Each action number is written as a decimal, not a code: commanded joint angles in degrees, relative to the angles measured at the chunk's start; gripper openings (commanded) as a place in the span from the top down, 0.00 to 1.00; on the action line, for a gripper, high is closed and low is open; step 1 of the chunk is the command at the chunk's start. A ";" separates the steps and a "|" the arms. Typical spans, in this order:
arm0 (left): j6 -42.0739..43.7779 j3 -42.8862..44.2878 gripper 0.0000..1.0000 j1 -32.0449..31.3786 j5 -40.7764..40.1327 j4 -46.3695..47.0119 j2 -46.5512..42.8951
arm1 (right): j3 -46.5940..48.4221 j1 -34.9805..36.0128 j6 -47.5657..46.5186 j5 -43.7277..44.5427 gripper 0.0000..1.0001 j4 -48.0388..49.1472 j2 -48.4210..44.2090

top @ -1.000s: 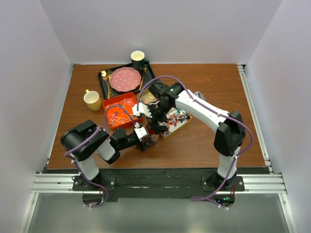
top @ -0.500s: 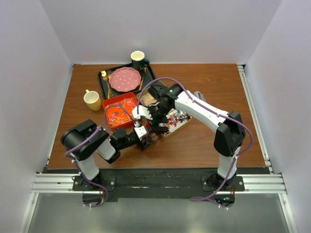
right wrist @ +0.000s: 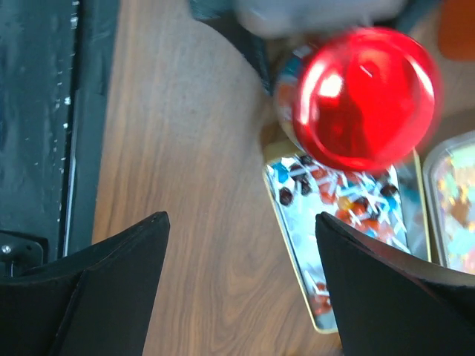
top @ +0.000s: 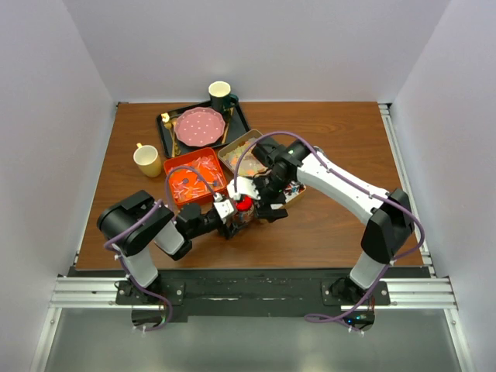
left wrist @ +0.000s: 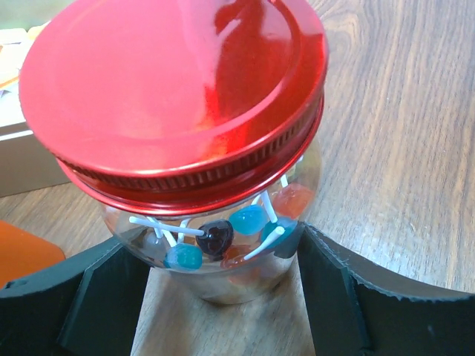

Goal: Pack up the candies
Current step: Screw the bottle lid onto the packing bottle.

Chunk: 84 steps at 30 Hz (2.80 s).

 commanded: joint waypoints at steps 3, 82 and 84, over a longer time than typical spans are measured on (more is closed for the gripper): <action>0.84 1.68 1.00 0.52 -0.44 0.72 0.94 | 10.56 -2.83 3.98 -1.73 0.16 2.27 3.00; -1.44 3.96 1.00 1.05 -1.76 -4.03 1.90 | 9.71 0.07 0.03 -1.74 0.09 -7.92 5.92; -1.44 3.96 1.00 1.05 -1.58 -4.11 1.82 | 10.06 -0.81 0.64 -2.44 0.09 -7.40 5.65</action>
